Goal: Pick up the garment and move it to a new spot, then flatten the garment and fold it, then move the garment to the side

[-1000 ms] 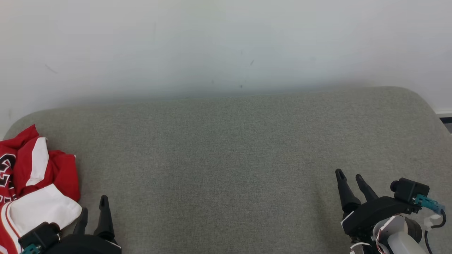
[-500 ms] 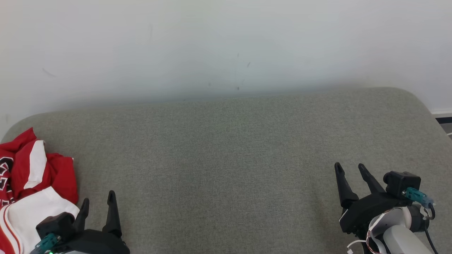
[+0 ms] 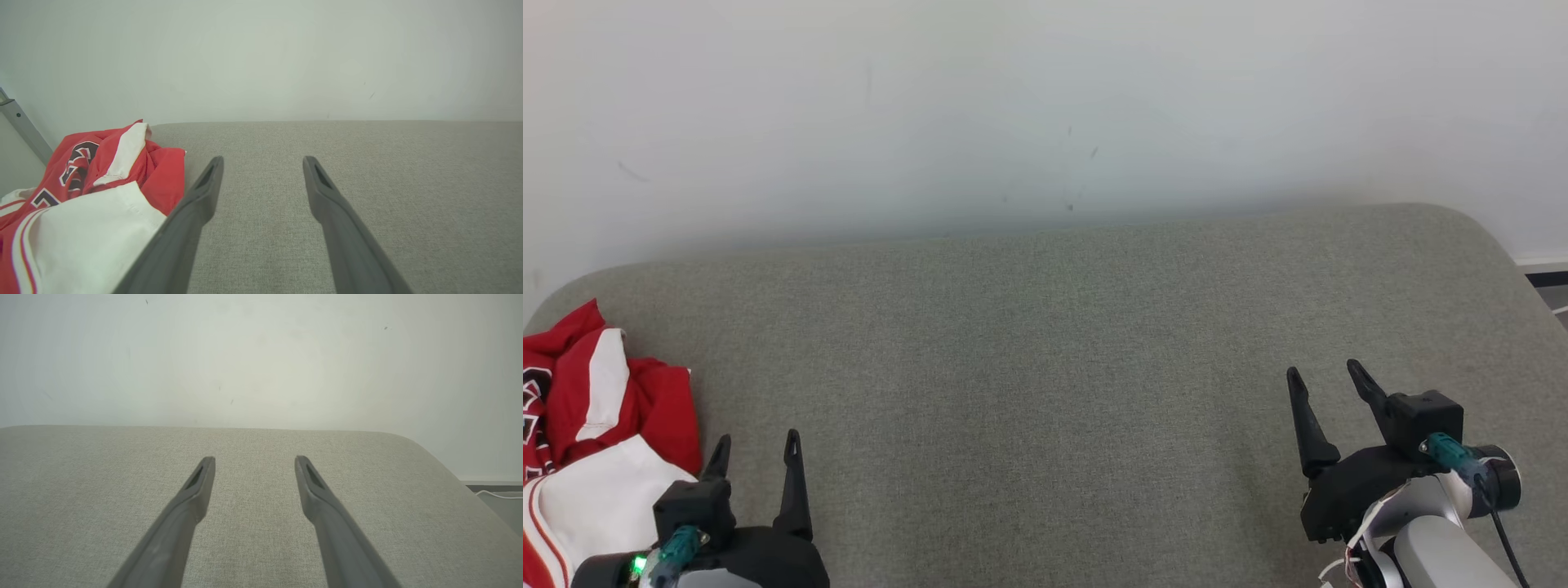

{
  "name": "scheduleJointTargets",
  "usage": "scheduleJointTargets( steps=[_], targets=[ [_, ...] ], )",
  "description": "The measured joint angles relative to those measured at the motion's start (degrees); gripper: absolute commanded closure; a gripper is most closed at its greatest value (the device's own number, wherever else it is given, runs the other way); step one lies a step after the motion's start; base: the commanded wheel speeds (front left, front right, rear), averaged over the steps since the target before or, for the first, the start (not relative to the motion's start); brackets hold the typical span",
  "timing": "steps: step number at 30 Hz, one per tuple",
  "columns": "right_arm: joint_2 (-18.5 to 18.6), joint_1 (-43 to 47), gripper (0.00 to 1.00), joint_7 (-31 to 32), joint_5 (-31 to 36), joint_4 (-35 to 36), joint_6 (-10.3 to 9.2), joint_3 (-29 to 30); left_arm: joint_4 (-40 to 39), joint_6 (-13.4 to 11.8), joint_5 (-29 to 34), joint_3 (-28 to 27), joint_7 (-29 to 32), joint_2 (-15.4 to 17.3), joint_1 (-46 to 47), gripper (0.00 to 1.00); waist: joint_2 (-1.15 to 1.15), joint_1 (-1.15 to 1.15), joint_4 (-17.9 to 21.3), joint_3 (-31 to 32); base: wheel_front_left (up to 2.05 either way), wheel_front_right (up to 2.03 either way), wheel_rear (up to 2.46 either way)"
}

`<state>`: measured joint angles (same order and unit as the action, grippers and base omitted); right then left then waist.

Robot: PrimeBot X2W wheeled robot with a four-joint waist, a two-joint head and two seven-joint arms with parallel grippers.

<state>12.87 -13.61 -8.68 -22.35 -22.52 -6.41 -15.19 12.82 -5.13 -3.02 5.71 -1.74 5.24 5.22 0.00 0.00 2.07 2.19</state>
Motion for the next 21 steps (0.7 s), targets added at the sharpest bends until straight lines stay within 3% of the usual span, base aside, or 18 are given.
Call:
scheduleJointTargets(
  steps=[6,21],
  targets=[
    [0.52,-0.05,0.0,-0.48,3.74,0.02,-0.7,-0.92,-0.92,-0.46,5.03,0.37,0.22,0.31,0.04,0.0,0.0,0.0,-0.09,0.01,0.0,0.0,0.0],
    [-0.22,0.09,0.0,-0.41,-0.05,0.76,-0.64,1.7,-2.22,0.09,1.54,-1.45,2.22,-0.01,-0.02,0.0,0.0,0.0,-0.21,-0.46,0.0,0.0,0.0]
  ],
)
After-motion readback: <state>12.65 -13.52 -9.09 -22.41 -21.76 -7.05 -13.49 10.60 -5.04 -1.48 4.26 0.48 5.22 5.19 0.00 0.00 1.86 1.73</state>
